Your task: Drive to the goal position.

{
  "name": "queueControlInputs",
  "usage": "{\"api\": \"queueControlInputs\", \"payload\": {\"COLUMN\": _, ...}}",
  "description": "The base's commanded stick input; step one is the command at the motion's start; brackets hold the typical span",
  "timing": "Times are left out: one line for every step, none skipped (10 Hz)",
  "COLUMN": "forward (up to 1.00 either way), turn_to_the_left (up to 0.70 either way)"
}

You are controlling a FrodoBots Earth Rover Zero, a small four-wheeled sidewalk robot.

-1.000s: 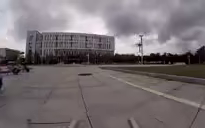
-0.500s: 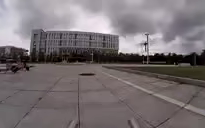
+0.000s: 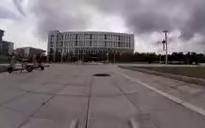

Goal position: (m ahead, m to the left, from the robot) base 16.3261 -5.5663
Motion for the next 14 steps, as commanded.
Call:
{"api": "queueControlInputs", "payload": {"forward": 1.00, "turn_to_the_left": 0.00}}
{"api": "queueControlInputs", "payload": {"forward": 1.00, "turn_to_the_left": 0.00}}
{"api": "queueControlInputs", "payload": {"forward": 1.00, "turn_to_the_left": 0.00}}
{"api": "queueControlInputs", "payload": {"forward": 1.00, "turn_to_the_left": 0.00}}
{"api": "queueControlInputs", "payload": {"forward": 1.00, "turn_to_the_left": 0.00}}
{"api": "queueControlInputs", "payload": {"forward": 1.00, "turn_to_the_left": 0.00}}
{"api": "queueControlInputs", "payload": {"forward": 1.00, "turn_to_the_left": 0.00}}
{"api": "queueControlInputs", "payload": {"forward": 1.00, "turn_to_the_left": 0.00}}
{"api": "queueControlInputs", "payload": {"forward": 1.00, "turn_to_the_left": 0.00}}
{"api": "queueControlInputs", "payload": {"forward": 1.00, "turn_to_the_left": 0.00}}
{"api": "queueControlInputs", "payload": {"forward": 1.00, "turn_to_the_left": 0.00}}
{"api": "queueControlInputs", "payload": {"forward": 1.00, "turn_to_the_left": 0.00}}
{"api": "queueControlInputs", "payload": {"forward": 1.00, "turn_to_the_left": 0.00}}
{"api": "queueControlInputs", "payload": {"forward": 1.00, "turn_to_the_left": 0.00}}
